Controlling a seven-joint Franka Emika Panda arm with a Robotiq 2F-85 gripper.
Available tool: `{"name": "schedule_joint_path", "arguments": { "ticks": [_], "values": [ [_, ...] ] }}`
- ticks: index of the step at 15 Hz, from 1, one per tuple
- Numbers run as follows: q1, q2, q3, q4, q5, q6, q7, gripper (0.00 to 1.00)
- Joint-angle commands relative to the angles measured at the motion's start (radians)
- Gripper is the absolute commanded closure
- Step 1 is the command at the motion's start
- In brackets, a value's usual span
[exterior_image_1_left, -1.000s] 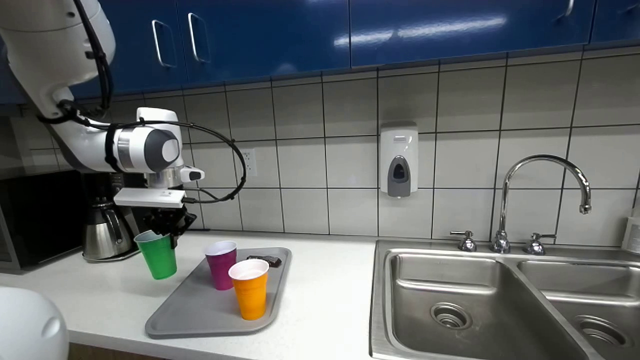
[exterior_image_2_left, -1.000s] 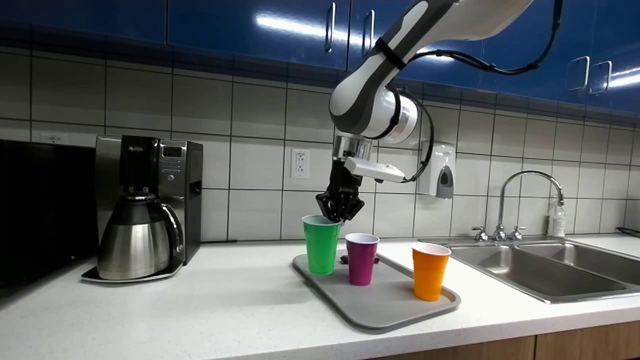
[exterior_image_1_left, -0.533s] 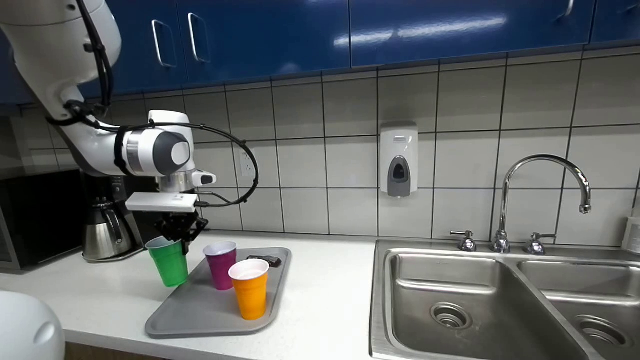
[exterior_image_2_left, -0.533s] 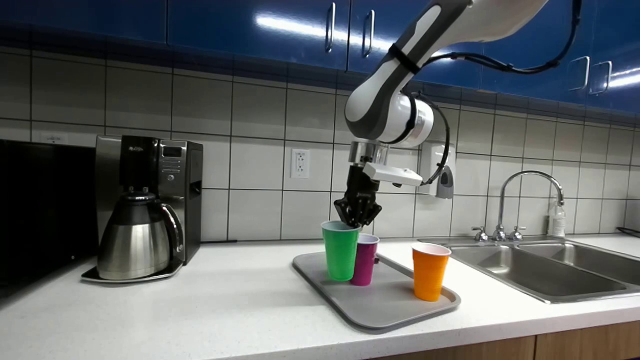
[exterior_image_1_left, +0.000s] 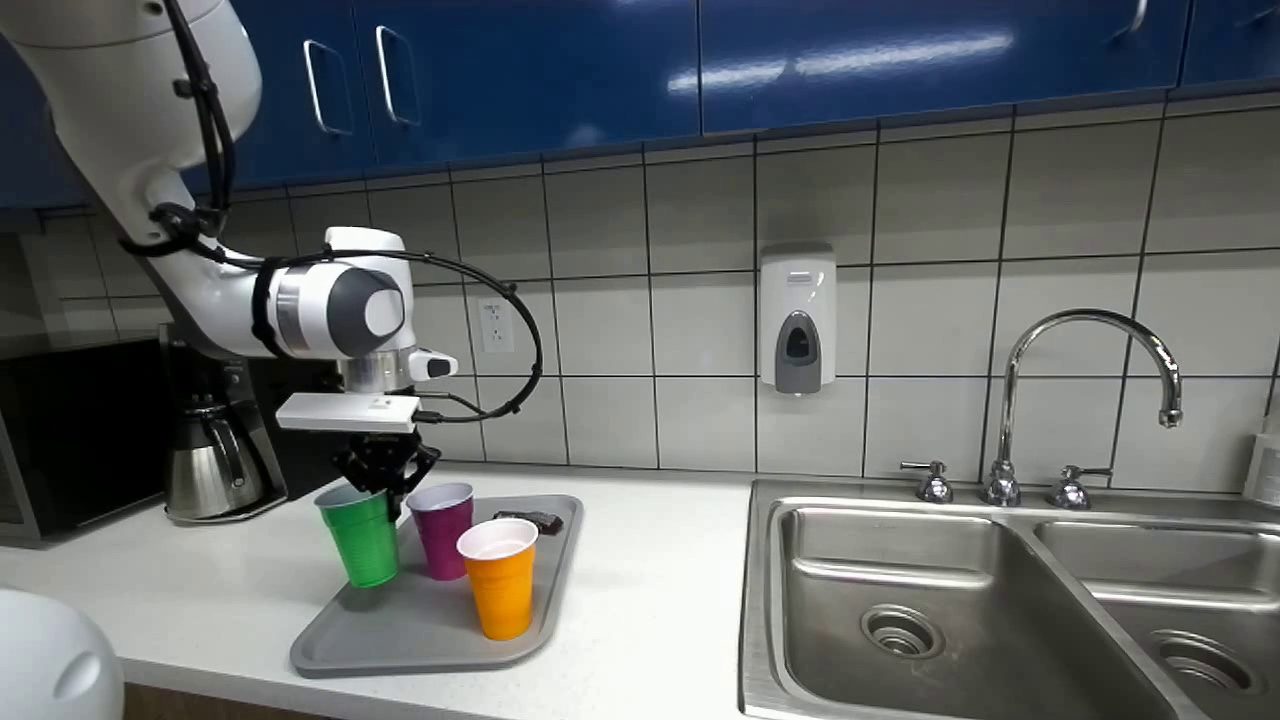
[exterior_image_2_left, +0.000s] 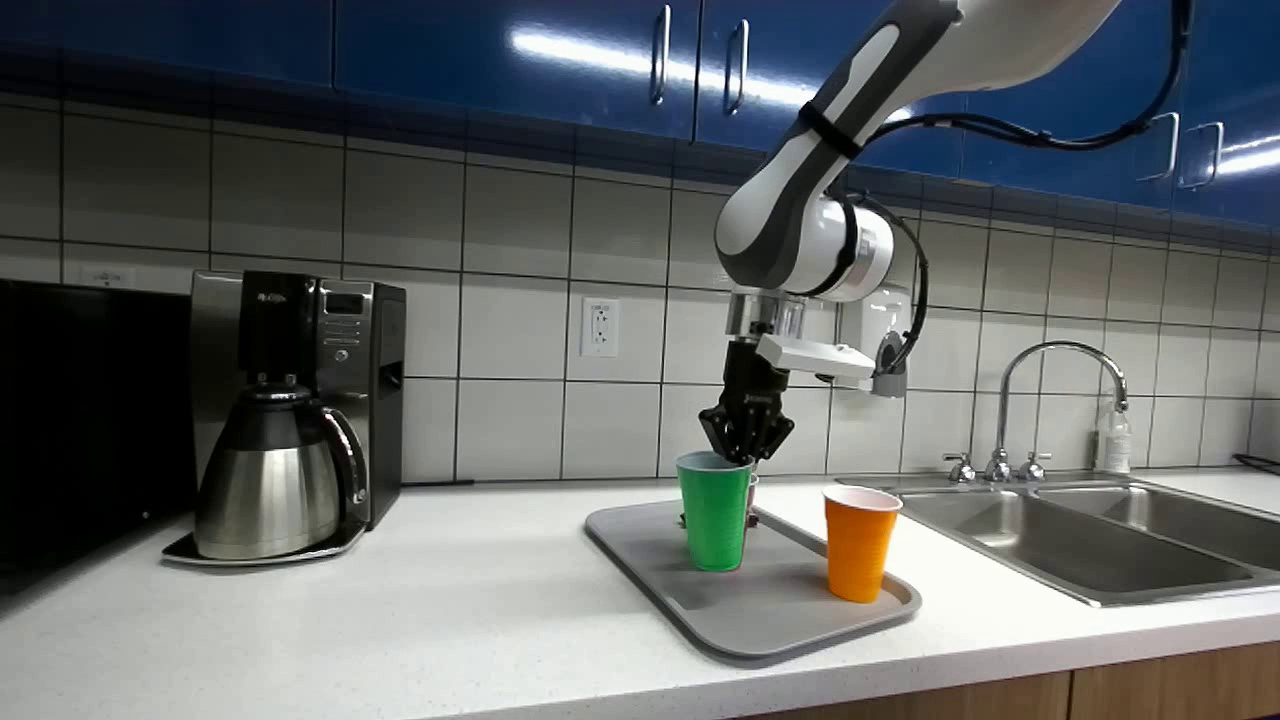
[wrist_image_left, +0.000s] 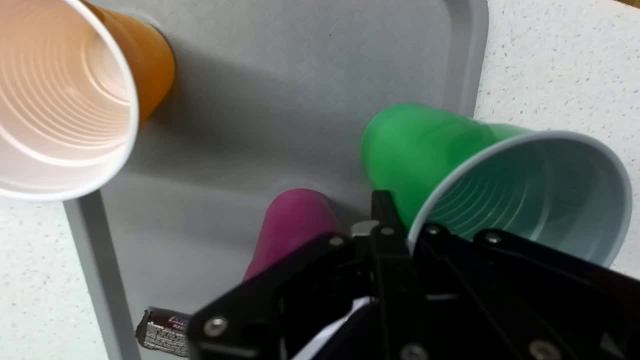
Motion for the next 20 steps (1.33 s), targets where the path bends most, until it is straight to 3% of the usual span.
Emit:
{"name": "schedule_joint_path", "arguments": {
  "ticks": [1,11,20],
  "values": [
    [-0.016,-0.054,0.000,-0.040,0.017,-0.037,-0.041,0.99],
    [-0.012,-0.084,-0.003,-0.100,-0.007,-0.043,-0.033,0.99],
    [-0.010,-0.068,-0.001,-0.122,0.038,-0.016,-0.049,0.99]
  ]
}}
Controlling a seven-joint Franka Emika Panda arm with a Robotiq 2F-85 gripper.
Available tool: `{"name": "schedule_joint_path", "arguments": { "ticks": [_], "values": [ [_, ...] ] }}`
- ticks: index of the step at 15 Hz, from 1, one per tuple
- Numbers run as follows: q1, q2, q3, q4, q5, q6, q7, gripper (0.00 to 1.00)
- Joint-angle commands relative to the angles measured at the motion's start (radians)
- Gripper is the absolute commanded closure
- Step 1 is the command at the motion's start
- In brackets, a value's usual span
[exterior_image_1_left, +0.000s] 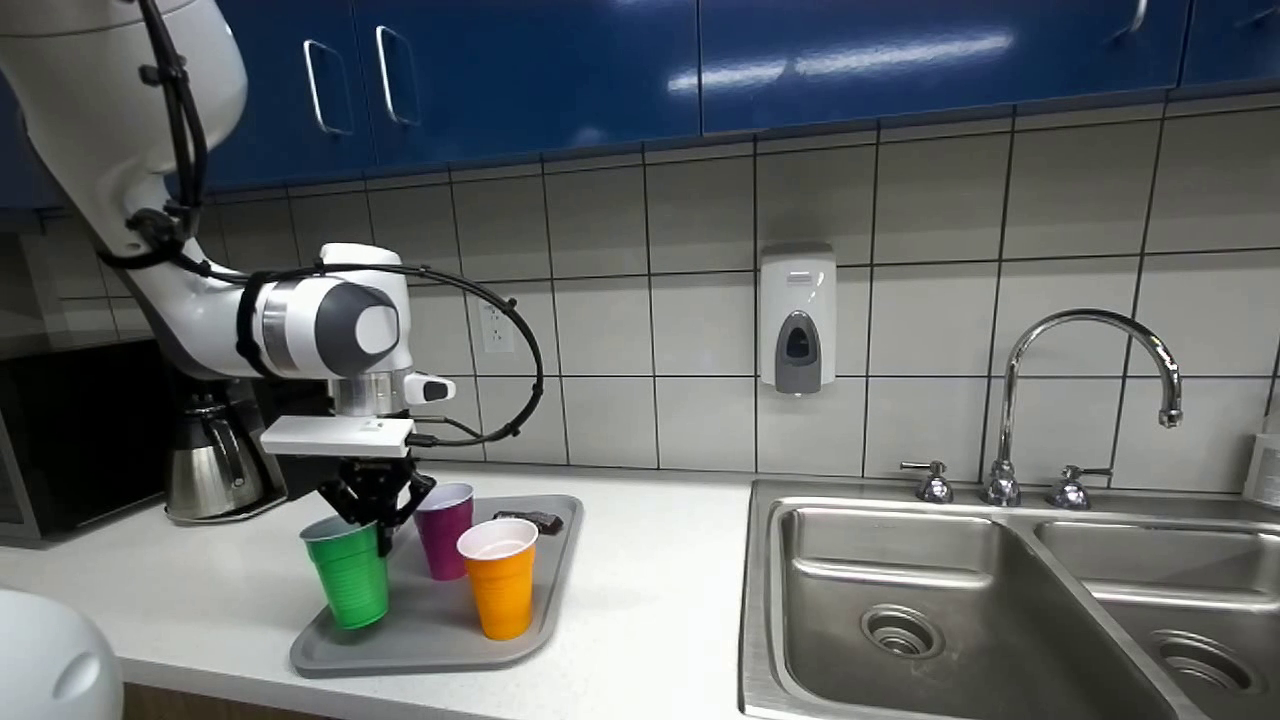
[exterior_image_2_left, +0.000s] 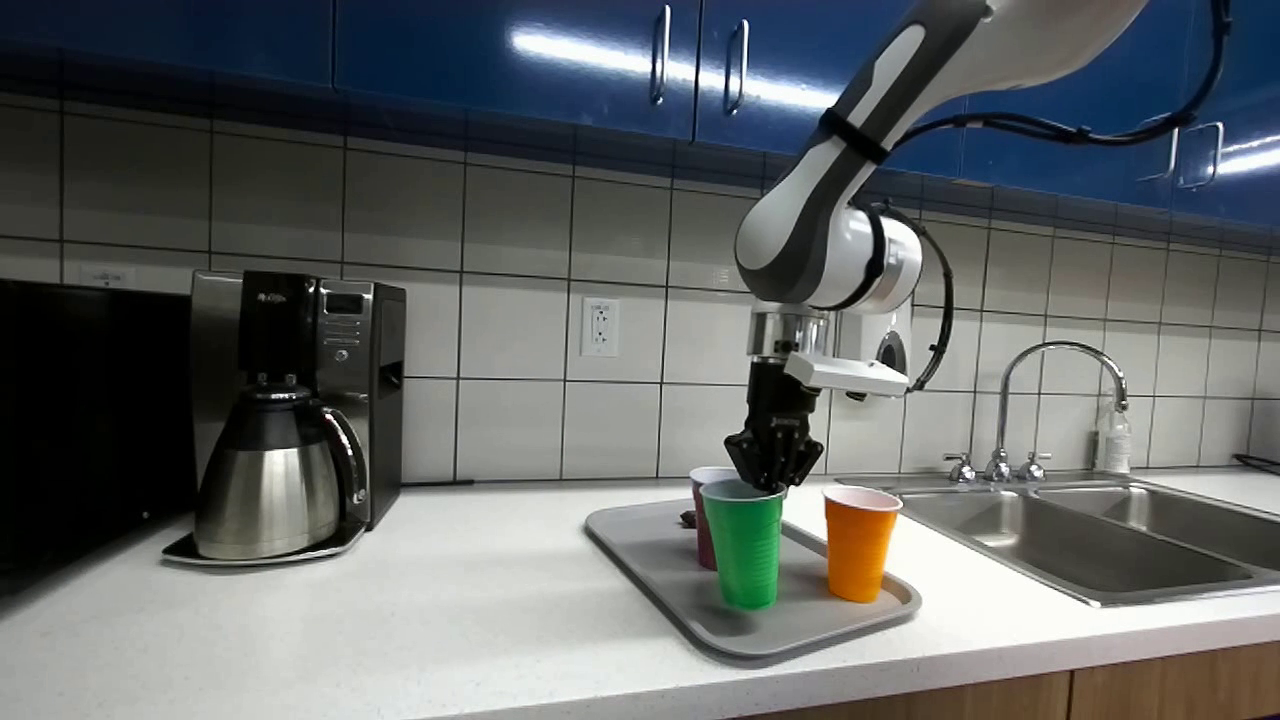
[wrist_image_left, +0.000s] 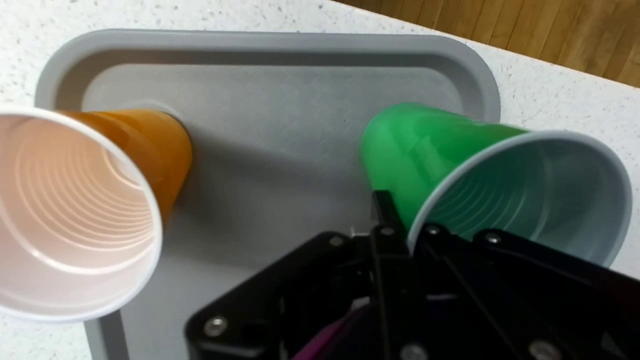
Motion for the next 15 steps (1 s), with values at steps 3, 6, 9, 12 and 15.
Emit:
{"name": "schedule_joint_path", "arguments": {
  "ticks": [3,6,9,12,15],
  "values": [
    [-0.007,-0.014,0.005,-0.017,0.058,0.013,-0.043,0.99],
    [-0.005,-0.004,0.007,-0.019,0.081,0.033,-0.050,0.99],
    [-0.004,0.007,0.010,-0.020,0.094,0.054,-0.069,0.99],
    [-0.005,0.021,0.013,-0.021,0.106,0.075,-0.086,0.99],
    [-0.006,0.028,0.016,-0.023,0.117,0.088,-0.102,0.99]
  ]
}}
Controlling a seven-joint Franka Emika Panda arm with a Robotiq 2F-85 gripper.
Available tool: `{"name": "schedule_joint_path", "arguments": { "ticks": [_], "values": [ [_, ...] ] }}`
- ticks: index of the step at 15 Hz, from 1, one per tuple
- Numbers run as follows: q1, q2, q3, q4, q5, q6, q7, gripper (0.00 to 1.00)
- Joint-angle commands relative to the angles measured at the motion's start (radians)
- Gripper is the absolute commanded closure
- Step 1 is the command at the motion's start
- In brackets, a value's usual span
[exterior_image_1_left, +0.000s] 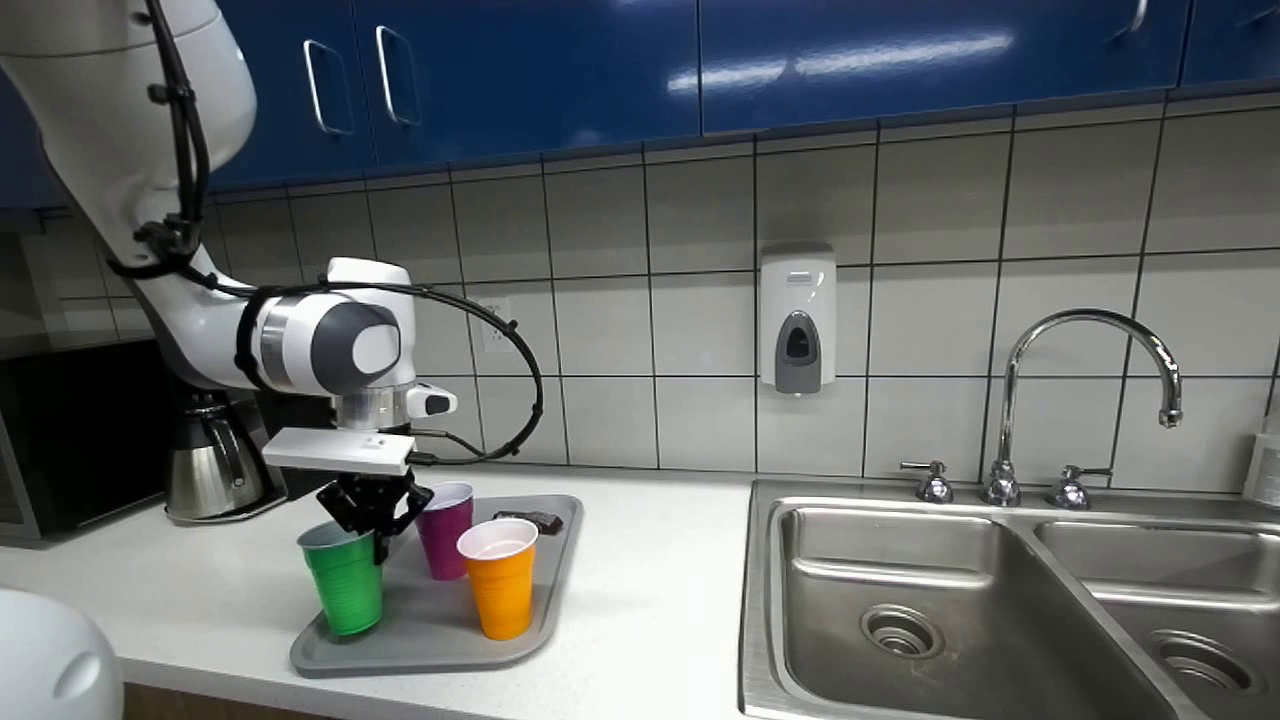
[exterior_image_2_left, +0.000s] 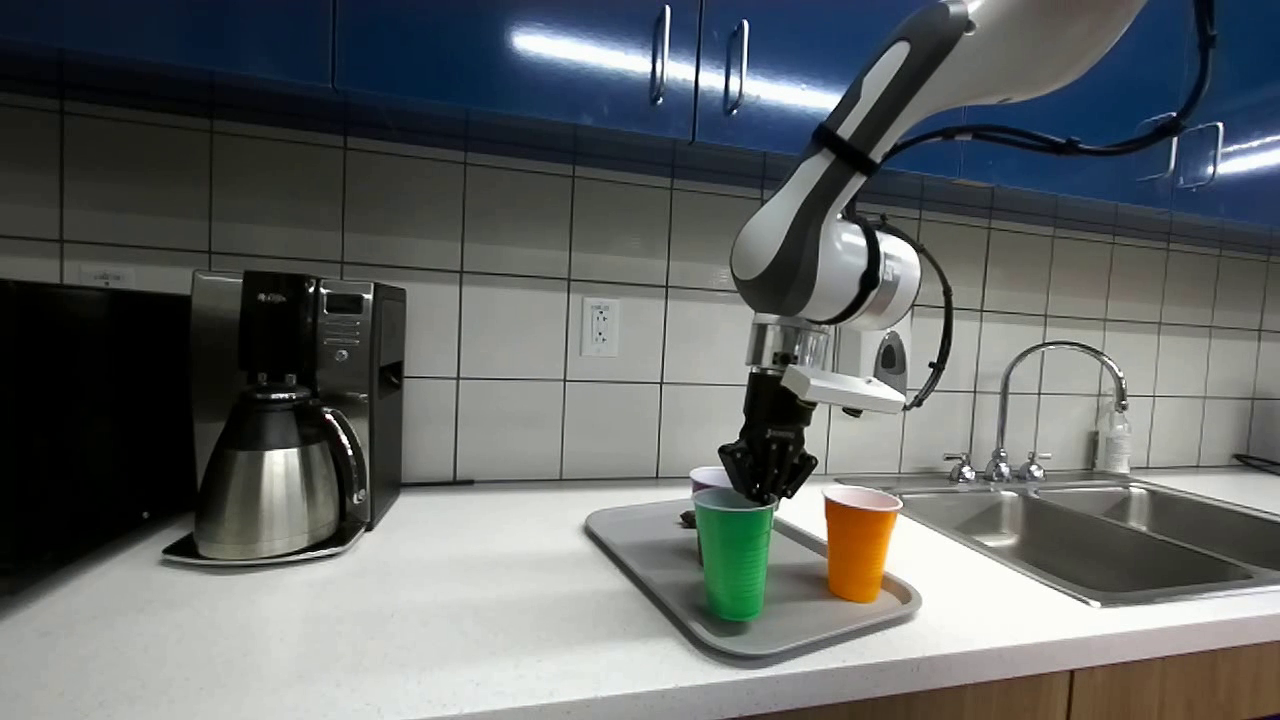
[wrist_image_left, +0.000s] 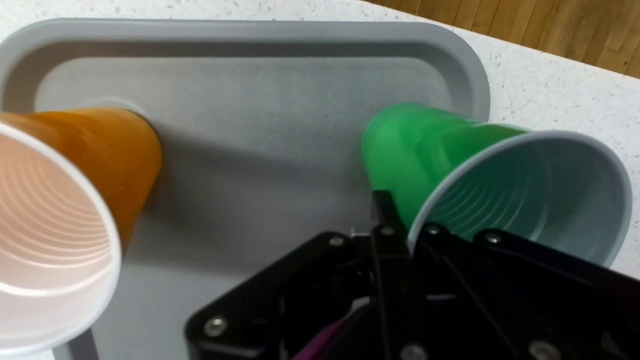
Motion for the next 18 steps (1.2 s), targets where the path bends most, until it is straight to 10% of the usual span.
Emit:
{"name": "schedule_joint_path", "arguments": {
  "ticks": [1,8,9,18],
  "values": [
    [-0.008,0.000,0.013,-0.014,0.034,0.033,-0.048,0.99],
    [-0.008,0.009,0.016,-0.018,0.026,0.047,-0.047,0.99],
    [-0.008,0.010,0.015,-0.018,0.018,0.045,-0.039,0.73],
    [-0.009,0.014,0.015,-0.023,0.014,0.042,-0.038,0.13]
  ]
}}
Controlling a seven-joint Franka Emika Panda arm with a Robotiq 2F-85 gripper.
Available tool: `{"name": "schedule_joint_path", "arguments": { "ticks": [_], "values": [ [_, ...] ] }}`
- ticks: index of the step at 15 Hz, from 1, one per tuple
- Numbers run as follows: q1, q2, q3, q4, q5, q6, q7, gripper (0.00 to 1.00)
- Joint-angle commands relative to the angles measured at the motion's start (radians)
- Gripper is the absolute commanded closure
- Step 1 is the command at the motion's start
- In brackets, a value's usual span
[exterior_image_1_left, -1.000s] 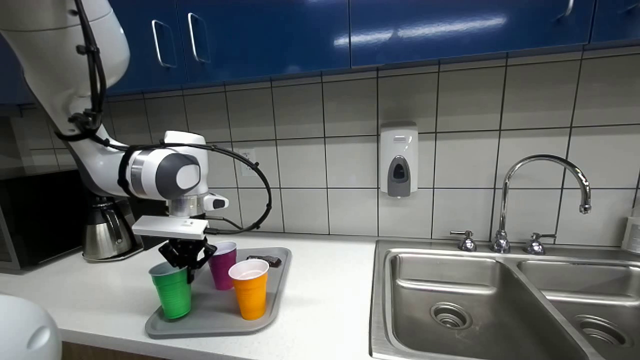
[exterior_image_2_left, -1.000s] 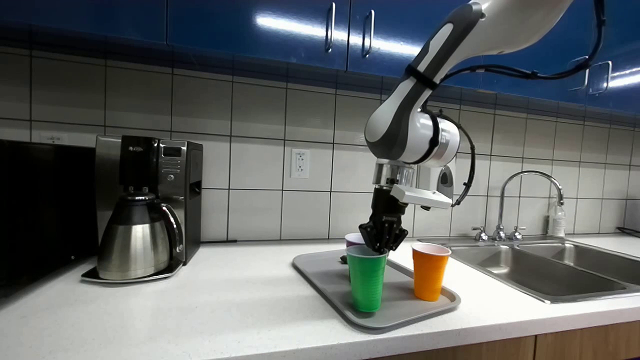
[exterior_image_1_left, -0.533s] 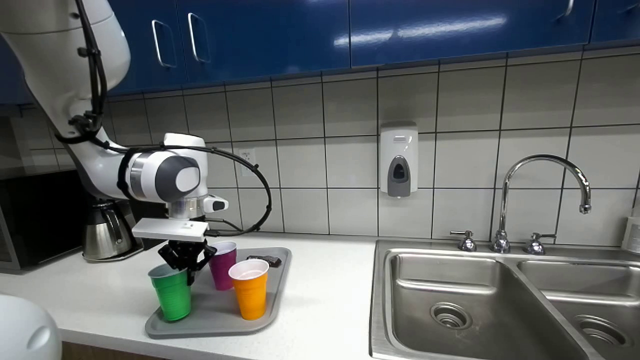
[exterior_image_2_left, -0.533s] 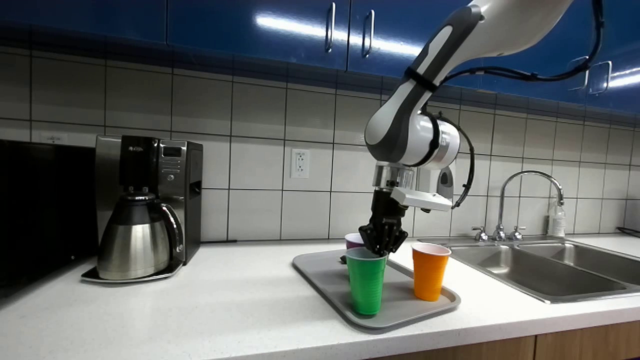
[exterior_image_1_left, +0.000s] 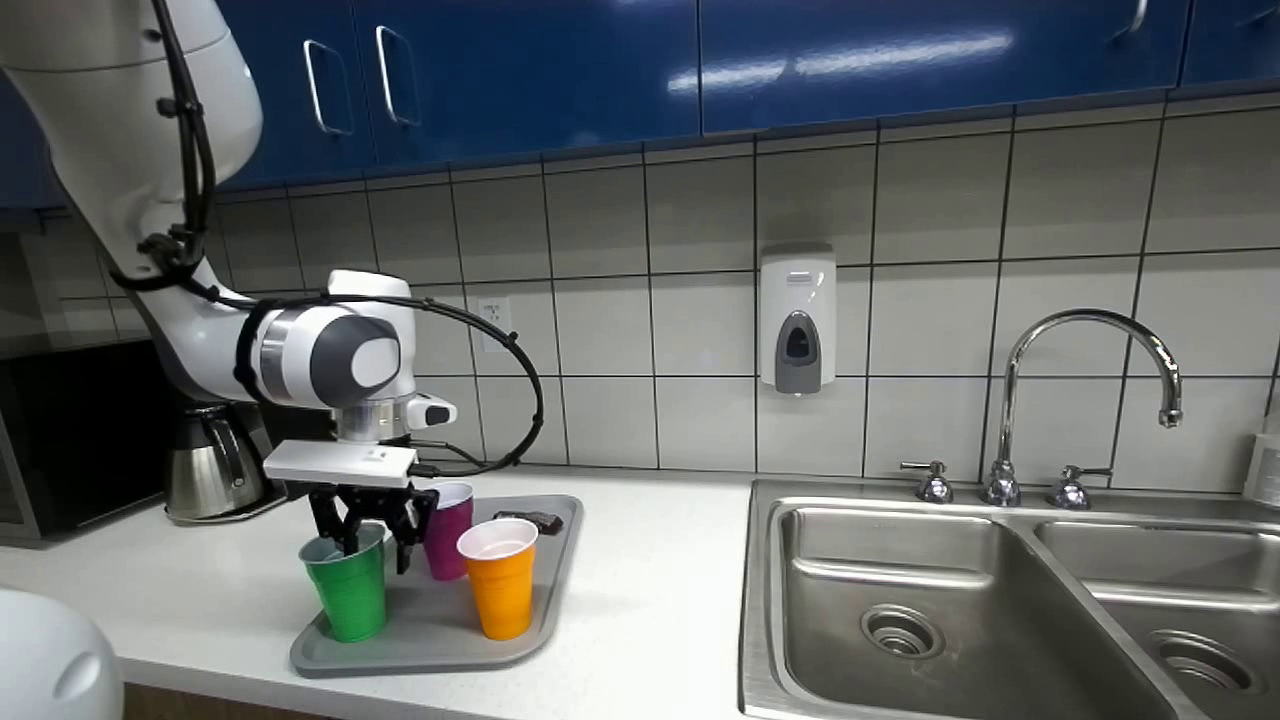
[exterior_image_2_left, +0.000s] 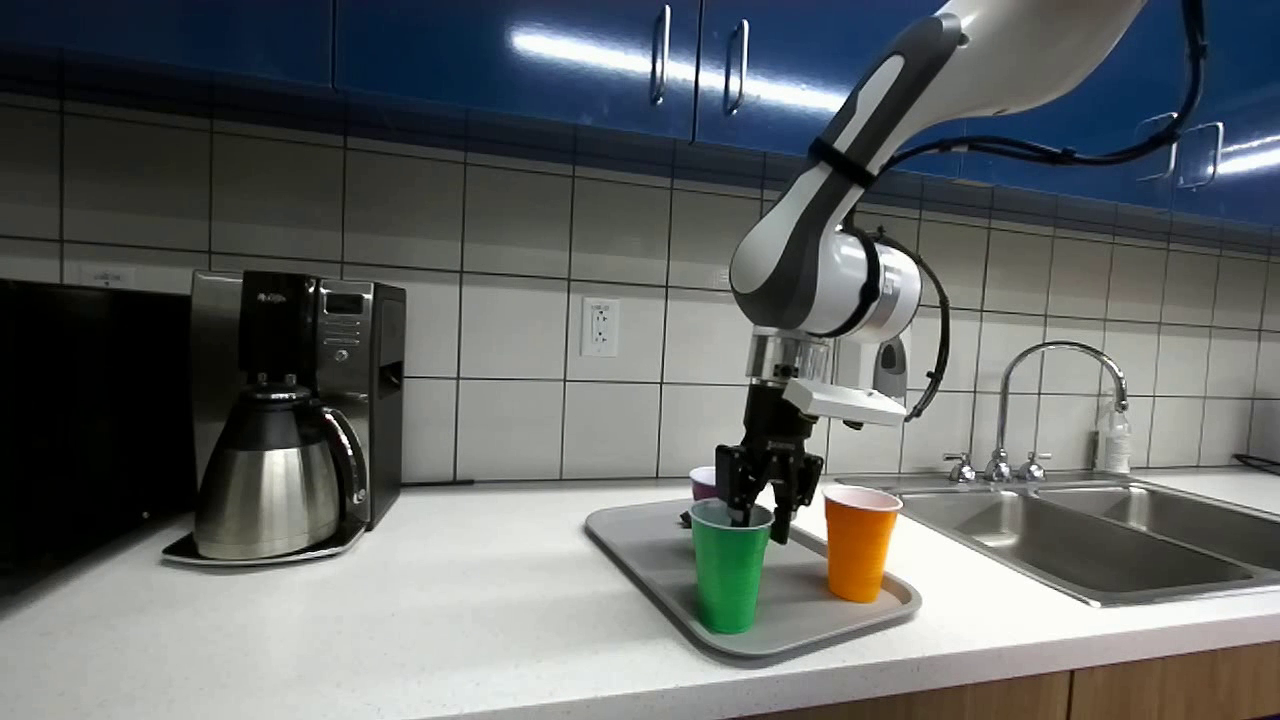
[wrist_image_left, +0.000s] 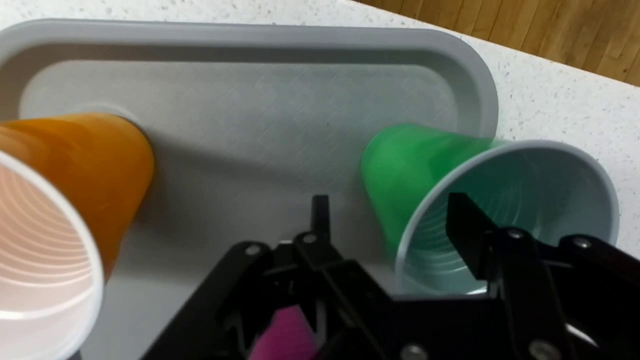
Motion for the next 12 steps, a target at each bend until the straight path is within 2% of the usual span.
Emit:
{"name": "schedule_joint_path", "arguments": {
  "ticks": [1,3,12],
  "values": [
    [-0.009,-0.010,0.011,-0.010,0.001,0.006,-0.011,0.05],
    [-0.010,-0.022,0.011,-0.011,0.003,-0.005,-0.017,0.00],
    [-0.010,-0.090,0.006,-0.018,0.016,-0.027,-0.036,0.00]
  ]
}}
